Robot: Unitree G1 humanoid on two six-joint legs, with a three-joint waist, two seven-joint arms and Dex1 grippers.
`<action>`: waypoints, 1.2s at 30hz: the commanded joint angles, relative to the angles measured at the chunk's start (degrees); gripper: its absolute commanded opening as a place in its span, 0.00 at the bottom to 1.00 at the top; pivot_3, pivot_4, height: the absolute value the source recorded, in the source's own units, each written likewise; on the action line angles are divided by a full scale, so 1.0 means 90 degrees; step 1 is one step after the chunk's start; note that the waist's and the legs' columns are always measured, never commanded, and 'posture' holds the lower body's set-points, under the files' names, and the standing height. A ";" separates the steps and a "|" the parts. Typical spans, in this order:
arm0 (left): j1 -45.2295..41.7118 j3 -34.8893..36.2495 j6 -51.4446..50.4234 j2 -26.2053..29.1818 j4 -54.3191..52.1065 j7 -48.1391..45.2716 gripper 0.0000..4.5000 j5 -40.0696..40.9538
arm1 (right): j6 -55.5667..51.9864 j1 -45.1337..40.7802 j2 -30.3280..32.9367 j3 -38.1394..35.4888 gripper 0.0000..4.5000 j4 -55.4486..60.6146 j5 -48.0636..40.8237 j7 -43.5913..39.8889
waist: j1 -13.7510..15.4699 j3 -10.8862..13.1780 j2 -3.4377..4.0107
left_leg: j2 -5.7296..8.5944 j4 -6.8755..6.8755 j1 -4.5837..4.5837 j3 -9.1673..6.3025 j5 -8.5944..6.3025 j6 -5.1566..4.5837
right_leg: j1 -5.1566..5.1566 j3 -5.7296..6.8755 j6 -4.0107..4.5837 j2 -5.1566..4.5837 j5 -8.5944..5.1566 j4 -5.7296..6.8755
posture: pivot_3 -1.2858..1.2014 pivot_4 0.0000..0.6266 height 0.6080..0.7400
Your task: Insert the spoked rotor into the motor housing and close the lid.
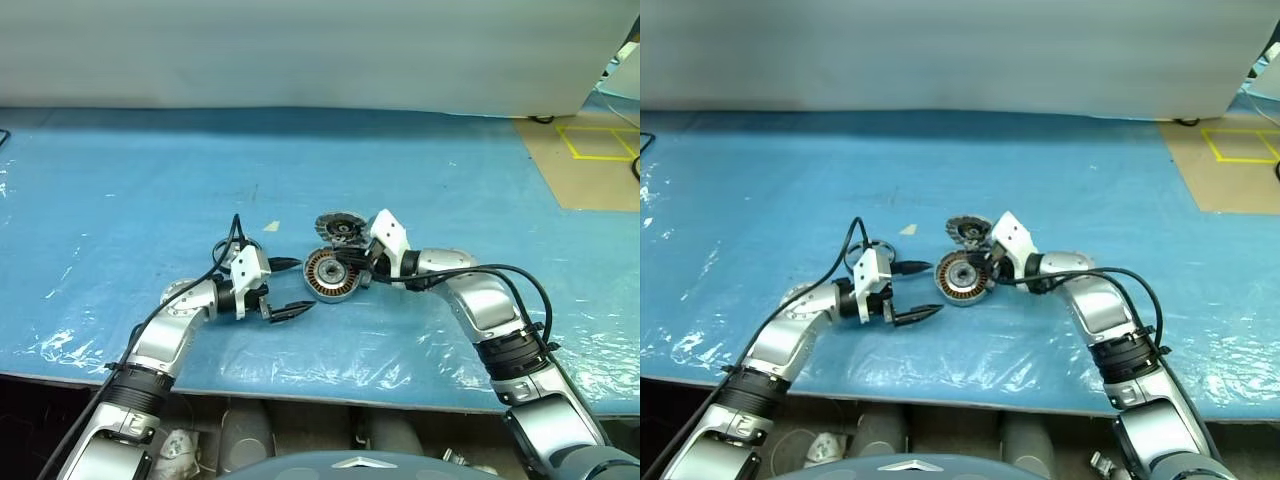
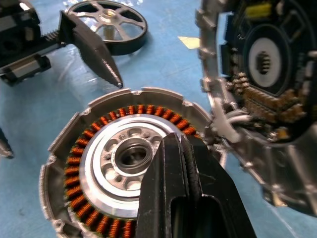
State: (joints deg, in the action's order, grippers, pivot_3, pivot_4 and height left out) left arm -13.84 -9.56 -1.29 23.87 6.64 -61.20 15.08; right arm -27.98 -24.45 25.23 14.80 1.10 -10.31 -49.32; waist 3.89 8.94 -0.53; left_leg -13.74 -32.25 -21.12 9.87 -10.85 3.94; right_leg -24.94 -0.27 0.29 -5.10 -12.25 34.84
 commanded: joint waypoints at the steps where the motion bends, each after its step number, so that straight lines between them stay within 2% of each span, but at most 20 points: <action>1: 0.0053 -0.0004 0.0011 0.0051 -0.0185 -0.0016 1.00 0.0018 | 0.0010 0.0148 0.0139 0.0351 0.01 0.0239 0.0100 -0.0287 | -0.0006 0.0000 0.0000 | 0.0000 -0.0001 0.0001 0.0000 0.0000 0.0000 | 0.0001 0.0000 0.0000 0.0000 0.0000 0.0000 | 0.52 0.24 1.00; 4: 0.0081 -0.0006 0.0008 0.0049 -0.0210 0.0008 1.00 0.0013 | 0.0022 0.0225 0.0269 0.0608 0.01 0.0231 0.0308 -0.0359 | -0.0006 0.0000 0.0000 | -0.0002 -0.0002 0.0008 0.0000 0.0000 0.0000 | 0.0005 0.0000 0.0000 0.0000 0.0000 0.0000 | 0.52 0.24 1.00; 12: 0.0041 -0.0015 0.0015 0.0046 -0.0158 0.0030 1.00 -0.0019 | -0.0048 -0.0041 -0.0284 -0.0174 0.01 0.0289 -0.0464 -0.0201 | -0.0001 0.0000 0.0000 | -0.0002 -0.0008 0.0010 0.0000 0.0000 -0.0001 | 0.0011 -0.0001 0.0001 -0.0001 0.0000 0.0003 | 0.52 0.24 1.00; 21: 0.0040 -0.0017 -0.0008 0.0057 -0.0180 -0.0001 1.00 -0.0022 | 0.0137 0.0300 0.0174 0.0398 0.01 0.0311 0.0073 -0.0411 | -0.0006 -0.0001 -0.0001 | -0.0001 -0.0010 0.0011 0.0000 0.0000 -0.0001 | 0.0013 -0.0001 0.0000 -0.0001 0.0000 0.0004 | 0.52 0.24 1.00; 31: 0.0029 -0.0014 -0.0036 0.0055 -0.0182 -0.0019 1.00 -0.0018 | 0.0364 0.0314 0.0462 0.0601 0.01 0.0150 0.0507 -0.0368 | 0.0003 -0.0001 0.0000 | 0.0000 -0.0021 0.0032 0.0000 0.0000 -0.0001 | 0.0037 -0.0002 0.0001 -0.0003 0.0000 0.0013 | 0.52 0.24 1.00; 34: 0.0012 -0.0016 -0.0030 0.0047 -0.0153 -0.0013 1.00 -0.0029 | 0.0429 0.0336 0.0514 0.0612 0.01 0.0368 0.0343 -0.0574 | 0.0003 -0.0001 0.0000 | -0.0001 -0.0021 0.0038 -0.0001 0.0000 -0.0001 | 0.0044 -0.0002 0.0001 -0.0003 0.0000 0.0013 | 0.52 0.24 1.00; 36: 0.0001 -0.0018 -0.0027 0.0038 -0.0137 -0.0006 1.00 -0.0035 | 0.0229 0.0290 0.0304 0.0406 0.01 0.0501 -0.0029 -0.0559 | 0.0002 -0.0001 -0.0001 | -0.0001 -0.0021 0.0039 -0.0001 -0.0001 -0.0002 | 0.0045 -0.0002 0.0001 -0.0004 0.0000 0.0012 | 0.52 0.24 1.00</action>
State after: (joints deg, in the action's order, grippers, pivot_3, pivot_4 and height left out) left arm -13.21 -9.56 -1.85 24.10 6.46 -61.12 14.65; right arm -24.29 -22.60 28.71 18.50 4.43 -8.72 -53.53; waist 3.91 8.93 -0.53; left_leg -13.75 -32.43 -20.77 9.85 -10.86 3.92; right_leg -24.53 -0.29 0.30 -5.13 -12.25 34.94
